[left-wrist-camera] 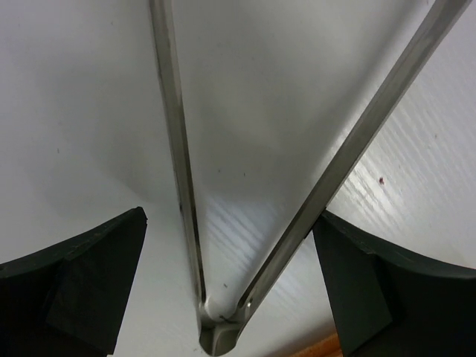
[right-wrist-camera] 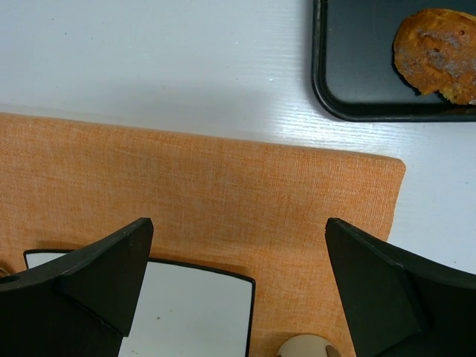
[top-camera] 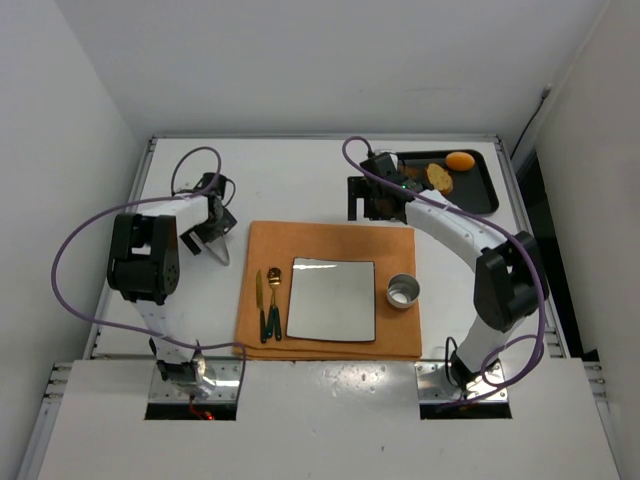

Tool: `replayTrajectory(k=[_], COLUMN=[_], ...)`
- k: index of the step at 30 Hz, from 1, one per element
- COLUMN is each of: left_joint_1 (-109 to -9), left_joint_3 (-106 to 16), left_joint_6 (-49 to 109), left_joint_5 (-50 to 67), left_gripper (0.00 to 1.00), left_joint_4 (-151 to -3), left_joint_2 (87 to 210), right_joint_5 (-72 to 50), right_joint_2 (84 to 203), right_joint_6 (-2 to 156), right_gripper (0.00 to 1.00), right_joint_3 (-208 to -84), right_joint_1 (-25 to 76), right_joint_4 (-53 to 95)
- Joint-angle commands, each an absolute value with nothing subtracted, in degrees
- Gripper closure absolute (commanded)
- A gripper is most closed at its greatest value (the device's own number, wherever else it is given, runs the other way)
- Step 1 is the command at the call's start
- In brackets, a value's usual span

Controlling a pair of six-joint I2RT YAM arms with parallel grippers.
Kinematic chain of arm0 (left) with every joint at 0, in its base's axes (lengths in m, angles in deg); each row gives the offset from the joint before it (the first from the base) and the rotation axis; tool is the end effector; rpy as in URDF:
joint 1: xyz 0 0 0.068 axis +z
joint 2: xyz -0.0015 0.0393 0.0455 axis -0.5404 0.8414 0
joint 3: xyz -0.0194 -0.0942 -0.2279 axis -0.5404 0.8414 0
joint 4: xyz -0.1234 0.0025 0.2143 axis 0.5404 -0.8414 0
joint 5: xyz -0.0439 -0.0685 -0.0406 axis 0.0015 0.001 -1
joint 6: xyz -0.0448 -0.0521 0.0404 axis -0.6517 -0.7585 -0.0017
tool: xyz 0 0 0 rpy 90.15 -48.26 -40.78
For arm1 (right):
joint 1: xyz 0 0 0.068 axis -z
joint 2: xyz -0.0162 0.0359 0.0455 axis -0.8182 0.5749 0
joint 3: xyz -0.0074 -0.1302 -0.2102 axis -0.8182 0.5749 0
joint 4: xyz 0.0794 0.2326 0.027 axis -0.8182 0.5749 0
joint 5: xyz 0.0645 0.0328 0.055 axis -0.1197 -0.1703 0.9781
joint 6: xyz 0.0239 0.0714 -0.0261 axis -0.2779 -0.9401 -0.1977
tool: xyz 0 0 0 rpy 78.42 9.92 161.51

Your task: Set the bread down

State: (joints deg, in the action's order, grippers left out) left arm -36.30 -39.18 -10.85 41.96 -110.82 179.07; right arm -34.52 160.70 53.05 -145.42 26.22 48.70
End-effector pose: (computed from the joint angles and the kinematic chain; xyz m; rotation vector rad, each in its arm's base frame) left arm 0.3462 0.0077 0.1162 -1.1800 2.3445 0.3090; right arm 0.3391 0.1636 0.2022 0.1610 2.4259 0.1125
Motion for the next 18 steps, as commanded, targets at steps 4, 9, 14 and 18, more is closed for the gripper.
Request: replayTrajectory(k=[4,9,14,18], left_joint_1=[-32.9,-32.4,-31.8,-31.8], left_joint_3=[-41.9,-43.2,-42.1,-41.5], left_joint_6=[-7.9,-4.6,-2.2,-1.0], left_joint_5=[40.3,40.3,40.3,39.6], left_gripper=[0.00,0.00,0.00,0.10], left_joint_4=[-103.7,-101.3,-96.9,-96.3], left_joint_2=[182.4,184.4,184.9,183.9], right_joint_5=[-33.6,-33.1,-33.1,-33.1], right_joint_2=[159.9,159.9,160.5,161.2], right_joint_6=[53.2,53.2,53.2,53.2], right_gripper=[0.00,0.00,0.00,0.00], right_joint_3=[-145.7,-145.7,-145.7,-146.2], right_joint_1=[26.3,26.3,26.3,26.3], right_joint_4=[47.0,47.0,47.0,47.7])
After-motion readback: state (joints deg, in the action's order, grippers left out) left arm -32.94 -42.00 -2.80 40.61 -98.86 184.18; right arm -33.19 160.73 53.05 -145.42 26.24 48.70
